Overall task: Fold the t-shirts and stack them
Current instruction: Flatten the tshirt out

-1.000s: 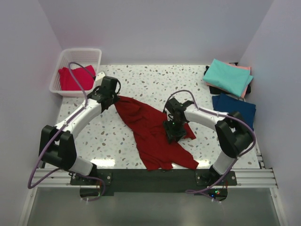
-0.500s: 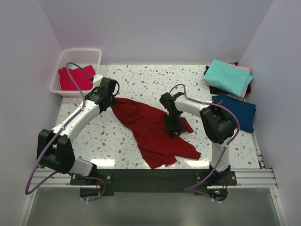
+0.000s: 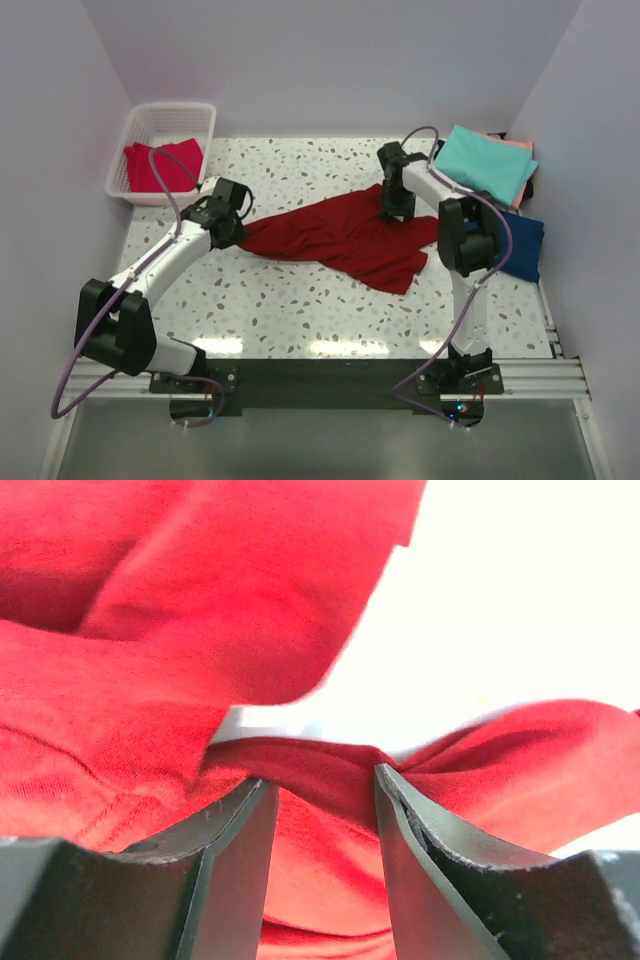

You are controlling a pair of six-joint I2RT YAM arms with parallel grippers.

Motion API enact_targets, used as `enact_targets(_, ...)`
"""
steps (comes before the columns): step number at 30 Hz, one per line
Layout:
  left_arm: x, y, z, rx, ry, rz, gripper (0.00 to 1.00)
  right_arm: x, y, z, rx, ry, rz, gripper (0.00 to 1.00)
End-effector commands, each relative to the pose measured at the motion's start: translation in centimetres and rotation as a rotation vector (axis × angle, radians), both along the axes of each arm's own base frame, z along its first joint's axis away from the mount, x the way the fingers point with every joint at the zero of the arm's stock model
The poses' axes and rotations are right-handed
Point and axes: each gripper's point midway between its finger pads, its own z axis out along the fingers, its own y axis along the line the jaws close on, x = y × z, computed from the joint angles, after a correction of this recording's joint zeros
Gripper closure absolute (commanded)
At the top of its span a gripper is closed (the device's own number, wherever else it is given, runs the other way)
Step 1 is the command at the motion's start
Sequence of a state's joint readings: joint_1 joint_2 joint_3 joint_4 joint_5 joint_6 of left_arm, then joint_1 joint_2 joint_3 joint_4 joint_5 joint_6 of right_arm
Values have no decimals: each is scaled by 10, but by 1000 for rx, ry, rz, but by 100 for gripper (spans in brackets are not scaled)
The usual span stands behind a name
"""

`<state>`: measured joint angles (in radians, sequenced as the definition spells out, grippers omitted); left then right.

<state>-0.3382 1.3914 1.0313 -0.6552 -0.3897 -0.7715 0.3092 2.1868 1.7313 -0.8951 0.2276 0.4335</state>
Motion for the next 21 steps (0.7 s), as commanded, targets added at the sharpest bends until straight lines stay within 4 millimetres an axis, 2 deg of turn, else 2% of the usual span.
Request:
enact_targets(1,-9,-10,-17,-50,67,-32,100,54,-14,20,-61,-187,-31,52)
enact_targets(4,-10,-10,-21,-49,80,-33,98,60,-17,48,-65,-250,-36,52)
enact_targets(5,-10,-9,-22,-46,81,-34,93,59,-16,51,-57,-263,-31,53)
enact_targets(6,-10,-9,-22,-42,81,-35,72,60,-16,68,-41,-303,-29,52)
enact_targets(8,-8,-4,-20,-21,72,-30,49,56,-17,79,-33,-327,-31,52)
enact_targets(9,-7,-2,-19,-13,70,-25,33,55,-17,85,-27,-338,-26,52)
enact_targets(10,-6,-2,-18,-7,64,-25,29,54,-16,98,-20,-363,-23,52)
enact_targets(12,-1,-2,-14,-4,41,-30,22,51,-15,109,-5,-381,-19,52)
enact_targets(13,2,-3,-11,-2,29,-39,22,48,-15,119,4,-401,-13,52)
enact_targets(16,13,-14,-1,-37,-24,-98,23,42,-12,135,29,-427,-5,52)
enact_targets(21,19,-69,0,-238,-51,-339,34,25,0,140,55,-413,17,52)
